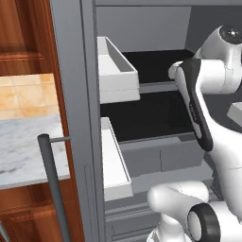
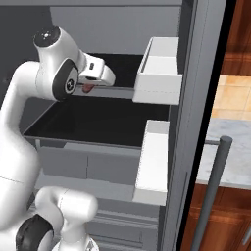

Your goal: Move the hot dog bun to the plate on the dining table and place the condiment next to that plate. Then navigate to the fridge and take the sausage and place it on the plate as well.

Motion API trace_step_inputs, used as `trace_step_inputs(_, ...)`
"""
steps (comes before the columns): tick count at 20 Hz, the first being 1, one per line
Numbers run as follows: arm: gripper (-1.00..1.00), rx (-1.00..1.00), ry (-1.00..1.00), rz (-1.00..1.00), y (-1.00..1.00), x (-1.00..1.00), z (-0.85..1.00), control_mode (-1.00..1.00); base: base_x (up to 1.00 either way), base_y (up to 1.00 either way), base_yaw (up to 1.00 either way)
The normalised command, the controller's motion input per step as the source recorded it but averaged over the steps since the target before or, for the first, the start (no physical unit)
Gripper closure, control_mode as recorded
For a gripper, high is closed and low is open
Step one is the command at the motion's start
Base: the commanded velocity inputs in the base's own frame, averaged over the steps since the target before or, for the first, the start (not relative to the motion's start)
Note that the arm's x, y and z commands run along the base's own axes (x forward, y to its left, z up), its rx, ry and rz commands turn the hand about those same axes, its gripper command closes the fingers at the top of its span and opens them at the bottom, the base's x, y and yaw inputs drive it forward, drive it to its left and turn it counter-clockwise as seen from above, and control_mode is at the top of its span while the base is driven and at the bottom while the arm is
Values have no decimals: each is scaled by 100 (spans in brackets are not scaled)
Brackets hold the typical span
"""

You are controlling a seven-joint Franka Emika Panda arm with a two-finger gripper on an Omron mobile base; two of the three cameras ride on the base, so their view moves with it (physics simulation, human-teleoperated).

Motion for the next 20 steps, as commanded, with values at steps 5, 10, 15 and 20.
trace_step_inputs(5,100,0,-8,0,5,-100,14,-100,0,0,0)
trace_step_inputs(10,100,0,1,0,11,-68,-6,-100,0,0,0)
trace_step_inputs(15,100,0,-1,0,3,-18,0,100,-80,13,-4)
trace_step_inputs(20,100,0,0,0,0,0,0,100,-100,30,-15)
